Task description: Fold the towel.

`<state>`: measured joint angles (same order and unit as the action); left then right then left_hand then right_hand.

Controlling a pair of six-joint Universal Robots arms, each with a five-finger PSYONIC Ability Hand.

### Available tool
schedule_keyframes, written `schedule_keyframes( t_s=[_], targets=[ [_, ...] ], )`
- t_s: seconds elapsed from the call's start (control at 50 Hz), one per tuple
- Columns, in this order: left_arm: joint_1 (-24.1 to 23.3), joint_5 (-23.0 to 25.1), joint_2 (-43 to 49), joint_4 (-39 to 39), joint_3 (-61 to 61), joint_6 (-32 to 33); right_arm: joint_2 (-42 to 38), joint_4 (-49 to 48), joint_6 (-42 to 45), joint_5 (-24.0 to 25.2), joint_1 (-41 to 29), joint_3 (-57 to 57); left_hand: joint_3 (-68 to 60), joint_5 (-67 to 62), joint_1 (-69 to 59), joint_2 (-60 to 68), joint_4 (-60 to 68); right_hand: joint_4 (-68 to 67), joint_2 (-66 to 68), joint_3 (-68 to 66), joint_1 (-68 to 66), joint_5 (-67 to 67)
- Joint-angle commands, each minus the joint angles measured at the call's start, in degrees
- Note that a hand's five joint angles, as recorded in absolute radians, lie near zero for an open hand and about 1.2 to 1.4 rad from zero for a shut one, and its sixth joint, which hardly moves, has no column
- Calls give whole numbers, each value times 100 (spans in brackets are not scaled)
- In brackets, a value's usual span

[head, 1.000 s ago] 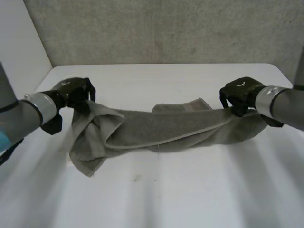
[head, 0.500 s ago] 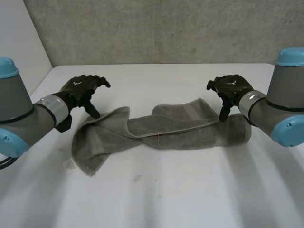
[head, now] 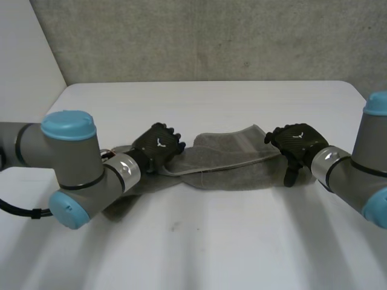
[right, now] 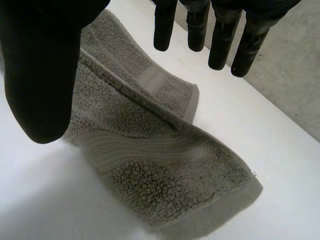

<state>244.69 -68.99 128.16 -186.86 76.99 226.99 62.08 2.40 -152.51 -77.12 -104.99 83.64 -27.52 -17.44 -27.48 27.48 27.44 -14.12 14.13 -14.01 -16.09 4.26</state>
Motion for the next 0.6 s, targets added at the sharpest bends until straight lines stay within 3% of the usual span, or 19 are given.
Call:
schedule_keyframes(
  t_s=[0.02,0.16,0.22,0.42,0.6],
  targets=[
    [17,-9,341,115,-324,-49,173,-731,2,-5,259,609,-2066,-2074,-2069,2070,2073,-253,251,-263,-56,239],
    [17,0,358,133,-254,-49,120,-855,2,-5,268,627,-3568,-3576,-3572,3572,3576,-269,268,-280,-73,255],
    [17,-9,341,133,-237,-23,68,-855,11,-13,268,539,-5240,-5248,-5244,5245,5248,-269,268,-280,-73,255],
    [26,-308,-591,115,-122,-225,-117,-627,-68,-57,233,-41,-5248,-5256,-5252,5252,5256,-101,100,-112,96,87],
    [70,-448,-1258,203,18,-1181,-599,-38,-568,-14,163,-901,-5248,-5256,-5252,5252,5256,-235,234,-246,-38,221]
  ],
)
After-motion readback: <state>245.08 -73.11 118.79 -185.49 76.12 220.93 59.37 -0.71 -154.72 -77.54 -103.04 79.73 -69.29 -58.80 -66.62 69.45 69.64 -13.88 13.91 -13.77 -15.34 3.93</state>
